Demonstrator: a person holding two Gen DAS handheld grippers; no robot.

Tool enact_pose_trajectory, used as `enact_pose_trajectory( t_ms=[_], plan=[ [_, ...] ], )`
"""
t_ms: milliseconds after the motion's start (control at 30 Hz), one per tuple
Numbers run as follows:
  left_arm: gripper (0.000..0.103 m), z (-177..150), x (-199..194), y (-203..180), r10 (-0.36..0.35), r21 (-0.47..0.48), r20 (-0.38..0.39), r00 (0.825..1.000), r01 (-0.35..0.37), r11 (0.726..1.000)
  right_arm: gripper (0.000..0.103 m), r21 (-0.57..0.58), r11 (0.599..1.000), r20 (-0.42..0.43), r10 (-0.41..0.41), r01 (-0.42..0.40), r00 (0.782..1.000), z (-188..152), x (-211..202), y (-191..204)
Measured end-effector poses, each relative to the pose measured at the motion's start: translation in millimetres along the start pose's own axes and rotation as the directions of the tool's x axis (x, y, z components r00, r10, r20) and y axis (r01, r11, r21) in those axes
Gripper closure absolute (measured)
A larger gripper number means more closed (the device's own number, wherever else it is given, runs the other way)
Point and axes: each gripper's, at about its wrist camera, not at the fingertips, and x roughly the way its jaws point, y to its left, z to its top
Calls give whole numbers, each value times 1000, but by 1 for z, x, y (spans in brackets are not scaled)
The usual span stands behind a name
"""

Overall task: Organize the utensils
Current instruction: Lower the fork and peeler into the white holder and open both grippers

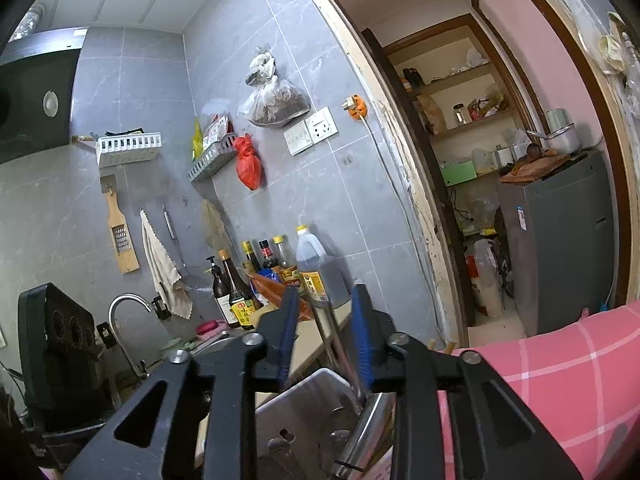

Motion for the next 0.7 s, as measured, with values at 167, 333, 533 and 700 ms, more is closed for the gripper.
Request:
enact_pose_trajectory(
  t_ms=[167,333,533,700],
  plan=[
    [81,2,-6,-1,3,-6,12,1000,-3,1000,75,-3,1000,10,-8,8,1000,7,-5,0],
    [73,10,-16,-5,29,1,40,999,-29,1000,63,-8,999,36,-34,35,999,20,-20,0],
    [55,23,-30,-16,75,23,73,995,-77,997,42,-30,995,51,-97,99,994,36,-47,-1],
    [20,27,-46,-34,138,54,110,984,-144,988,10,-54,982,61,-178,181,982,48,-77,-10]
  ],
)
